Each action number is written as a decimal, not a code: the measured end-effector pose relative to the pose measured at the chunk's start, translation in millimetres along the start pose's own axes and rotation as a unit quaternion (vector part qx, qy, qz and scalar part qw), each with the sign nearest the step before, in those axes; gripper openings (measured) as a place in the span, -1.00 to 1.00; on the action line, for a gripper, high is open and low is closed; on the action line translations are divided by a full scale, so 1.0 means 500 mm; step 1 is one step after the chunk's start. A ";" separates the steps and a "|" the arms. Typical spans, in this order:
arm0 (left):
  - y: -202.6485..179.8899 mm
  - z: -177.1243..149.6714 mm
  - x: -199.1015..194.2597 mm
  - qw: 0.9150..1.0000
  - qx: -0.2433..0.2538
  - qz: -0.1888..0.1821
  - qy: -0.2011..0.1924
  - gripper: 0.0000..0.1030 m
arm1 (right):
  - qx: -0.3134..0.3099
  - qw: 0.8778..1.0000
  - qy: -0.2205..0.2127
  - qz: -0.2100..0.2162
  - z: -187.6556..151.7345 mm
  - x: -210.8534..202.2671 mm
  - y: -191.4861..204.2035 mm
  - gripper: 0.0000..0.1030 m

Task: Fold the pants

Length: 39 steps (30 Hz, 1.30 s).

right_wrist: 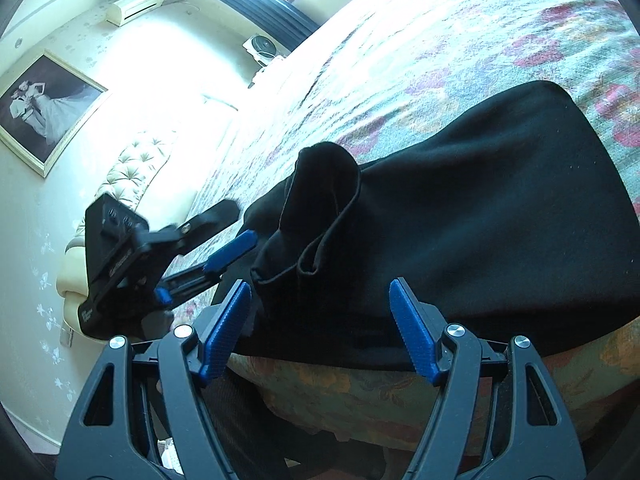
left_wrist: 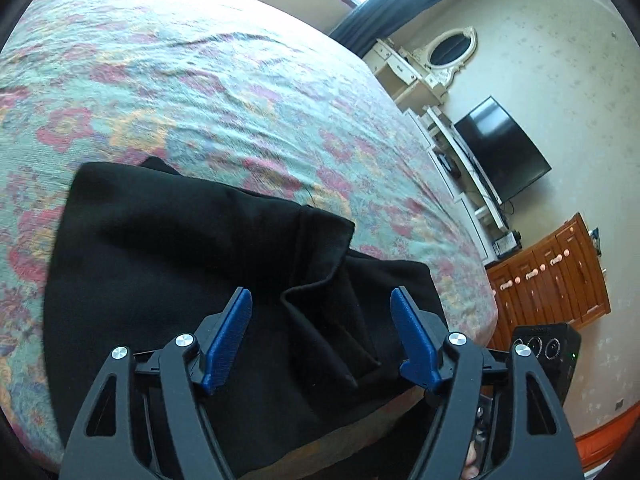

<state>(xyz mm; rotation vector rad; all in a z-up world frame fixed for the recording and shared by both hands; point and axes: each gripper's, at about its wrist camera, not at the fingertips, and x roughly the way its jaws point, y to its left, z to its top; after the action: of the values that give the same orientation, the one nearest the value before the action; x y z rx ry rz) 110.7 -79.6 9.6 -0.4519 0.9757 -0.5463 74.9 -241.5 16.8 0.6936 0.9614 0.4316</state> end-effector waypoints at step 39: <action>0.215 -0.050 -0.099 0.984 -0.120 0.114 -0.058 0.49 | -0.019 0.994 0.107 0.011 0.150 0.061 0.042 -0.78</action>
<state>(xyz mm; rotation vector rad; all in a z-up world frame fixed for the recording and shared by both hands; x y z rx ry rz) 91.2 32.0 -33.6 -0.5730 0.9699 -0.1937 154.1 -233.3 42.4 0.6318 1.1461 0.5500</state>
